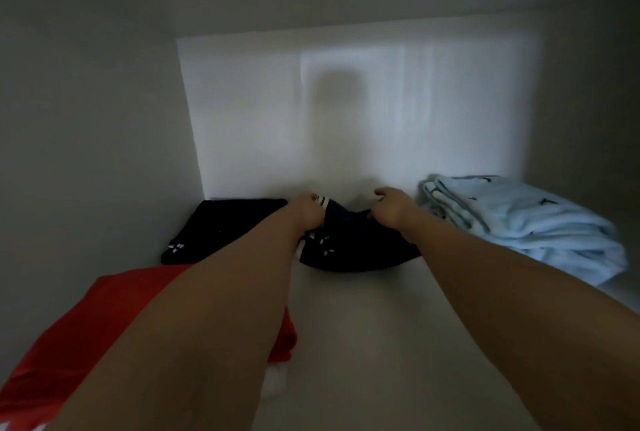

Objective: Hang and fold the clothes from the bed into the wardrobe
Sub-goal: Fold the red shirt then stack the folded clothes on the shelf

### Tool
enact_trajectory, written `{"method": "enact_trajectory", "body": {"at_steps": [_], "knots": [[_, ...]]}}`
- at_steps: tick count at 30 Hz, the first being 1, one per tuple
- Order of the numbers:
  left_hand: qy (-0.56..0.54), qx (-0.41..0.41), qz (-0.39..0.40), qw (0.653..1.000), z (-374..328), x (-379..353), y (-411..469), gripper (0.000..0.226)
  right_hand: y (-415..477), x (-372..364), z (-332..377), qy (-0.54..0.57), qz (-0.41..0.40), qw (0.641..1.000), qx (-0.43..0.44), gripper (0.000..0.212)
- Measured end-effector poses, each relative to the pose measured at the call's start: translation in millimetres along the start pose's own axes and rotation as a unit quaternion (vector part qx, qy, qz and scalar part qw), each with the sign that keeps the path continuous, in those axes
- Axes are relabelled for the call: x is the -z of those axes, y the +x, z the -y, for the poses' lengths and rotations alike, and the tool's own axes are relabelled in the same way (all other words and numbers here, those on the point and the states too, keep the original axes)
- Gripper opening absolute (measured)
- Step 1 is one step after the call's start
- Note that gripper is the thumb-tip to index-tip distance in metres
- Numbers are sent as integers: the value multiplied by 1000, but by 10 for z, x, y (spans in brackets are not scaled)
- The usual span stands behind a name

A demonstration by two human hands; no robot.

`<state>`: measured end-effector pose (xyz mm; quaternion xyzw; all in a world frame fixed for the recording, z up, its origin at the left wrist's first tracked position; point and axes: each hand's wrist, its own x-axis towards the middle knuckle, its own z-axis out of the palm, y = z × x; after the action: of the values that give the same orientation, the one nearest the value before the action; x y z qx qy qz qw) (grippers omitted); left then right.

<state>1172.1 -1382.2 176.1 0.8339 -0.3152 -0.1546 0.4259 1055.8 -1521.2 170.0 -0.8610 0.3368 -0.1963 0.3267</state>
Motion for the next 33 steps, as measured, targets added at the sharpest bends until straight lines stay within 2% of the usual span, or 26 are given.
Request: {"method": "enact_trajectory", "body": {"at_steps": [3, 6, 11, 13, 15, 17, 19, 24, 27, 29, 31, 33], "knots": [[30, -66, -54, 996, -114, 475, -46, 58, -13, 60, 360, 41, -27, 997, 51, 60], [39, -104, -85, 990, -150, 1019, -81, 57, 4, -14, 783, 70, -43, 990, 112, 55], [6, -100, -157, 983, 242, 1735, 33, 38, 66, -514, 1336, 71, -47, 979, 183, 46], [57, -81, -180, 979, 539, 1839, 125, 40, 97, -831, 1406, 71, -29, 980, 185, 42], [190, -22, -156, 969, 903, 1785, 212, 49, 141, -1210, 1353, 27, 26, 984, 173, 42], [327, 28, -92, 940, 1238, 1643, 262, 52, 184, -1548, 1216, -40, 109, 984, 133, 48], [368, 34, -48, 928, 1407, 1572, 331, 50, 244, -1725, 1079, -40, 156, 982, 103, 57], [397, 57, -66, 914, 1358, 1571, 373, 46, 214, -1621, 1074, -60, 154, 978, 127, 66], [459, 95, -118, 875, 1151, 1498, 245, 48, 154, -1357, 977, -115, 121, 975, 147, 68], [484, 57, -131, 863, 852, 1405, 168, 47, 145, -1051, 816, -204, 52, 965, 159, 61], [478, -20, -83, 874, 502, 1218, 128, 42, 138, -674, 639, -277, -46, 950, 138, 53], [463, -80, 2, 883, 163, 915, 71, 43, 109, -294, 476, -341, -110, 929, 97, 47]]}}
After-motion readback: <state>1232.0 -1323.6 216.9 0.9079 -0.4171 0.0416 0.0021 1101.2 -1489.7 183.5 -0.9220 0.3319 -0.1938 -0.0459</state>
